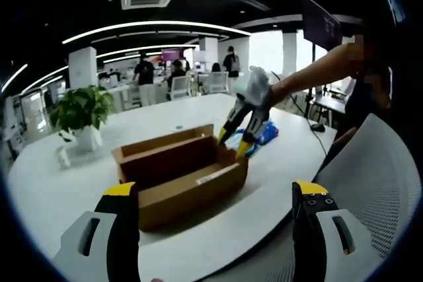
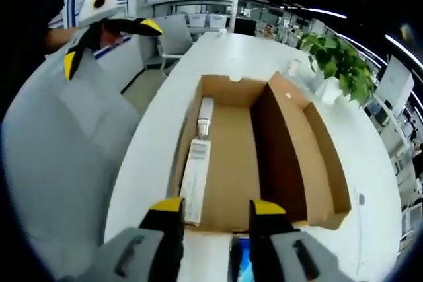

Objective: Operate the shoe box by opening the lid, removing the specified soft item, and placing it in the target area until the item is outside and the box remains undamaged.

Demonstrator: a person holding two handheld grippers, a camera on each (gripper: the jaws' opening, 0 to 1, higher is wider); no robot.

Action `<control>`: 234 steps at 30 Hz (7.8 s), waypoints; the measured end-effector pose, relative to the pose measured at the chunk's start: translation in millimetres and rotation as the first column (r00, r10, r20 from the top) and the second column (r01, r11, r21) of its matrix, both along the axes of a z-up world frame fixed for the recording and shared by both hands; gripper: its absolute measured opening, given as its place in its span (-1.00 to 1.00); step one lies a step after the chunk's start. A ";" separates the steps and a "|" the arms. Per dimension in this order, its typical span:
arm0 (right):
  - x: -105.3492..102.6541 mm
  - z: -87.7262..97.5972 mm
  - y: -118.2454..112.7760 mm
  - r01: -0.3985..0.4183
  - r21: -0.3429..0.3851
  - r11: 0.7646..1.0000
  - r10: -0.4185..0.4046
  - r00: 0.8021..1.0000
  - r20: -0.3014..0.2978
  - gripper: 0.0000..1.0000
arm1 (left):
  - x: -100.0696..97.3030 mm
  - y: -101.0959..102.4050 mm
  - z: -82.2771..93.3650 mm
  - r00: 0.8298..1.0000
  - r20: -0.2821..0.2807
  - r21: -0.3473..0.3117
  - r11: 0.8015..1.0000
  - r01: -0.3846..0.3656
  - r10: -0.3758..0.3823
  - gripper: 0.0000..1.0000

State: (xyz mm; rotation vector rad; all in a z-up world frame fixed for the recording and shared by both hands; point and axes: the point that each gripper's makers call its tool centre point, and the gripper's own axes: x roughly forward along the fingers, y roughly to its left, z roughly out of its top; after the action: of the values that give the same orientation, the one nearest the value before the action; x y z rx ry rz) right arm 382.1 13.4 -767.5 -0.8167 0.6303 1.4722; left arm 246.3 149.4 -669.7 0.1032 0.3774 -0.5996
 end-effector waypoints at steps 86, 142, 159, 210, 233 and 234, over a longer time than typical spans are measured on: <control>-12.5 -28.1 69.6 0.124 0.044 0.991 -0.101 0.933 -0.347 -0.50 | -3.0 -20.0 12.6 1.000 -0.001 0.024 1.000 -0.003 0.003 1.00; -8.4 29.1 37.0 0.005 0.013 1.000 -0.004 0.991 -0.134 -0.73 | -5.3 -25.0 13.7 1.000 0.012 0.017 0.999 0.027 -0.027 1.00; -4.9 76.9 25.4 -0.031 0.032 0.999 0.033 0.997 -0.063 -0.73 | -7.5 -24.3 12.5 0.999 0.016 0.019 0.999 0.041 -0.041 1.00; 80.9 119.1 -133.3 0.022 -0.099 0.995 -0.015 0.998 0.064 -0.73 | -6.4 -24.8 14.0 1.000 0.007 0.005 1.000 0.026 -0.026 1.00; 149.3 96.3 -210.6 0.076 -0.140 0.987 -0.059 0.991 0.124 -0.73 | -2.9 -18.0 4.6 1.000 -0.023 -0.011 1.000 0.020 -0.020 0.99; 151.3 94.6 -213.1 0.078 -0.142 0.987 -0.060 0.990 0.126 -0.73 | -2.7 -17.9 4.8 1.000 -0.021 -0.013 1.000 0.020 -0.020 0.99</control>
State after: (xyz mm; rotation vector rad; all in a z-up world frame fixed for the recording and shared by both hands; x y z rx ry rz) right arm 533.4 -199.8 -672.9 -0.9814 0.6748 1.3141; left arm 243.6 131.5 -664.9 0.0887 0.3936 -0.6227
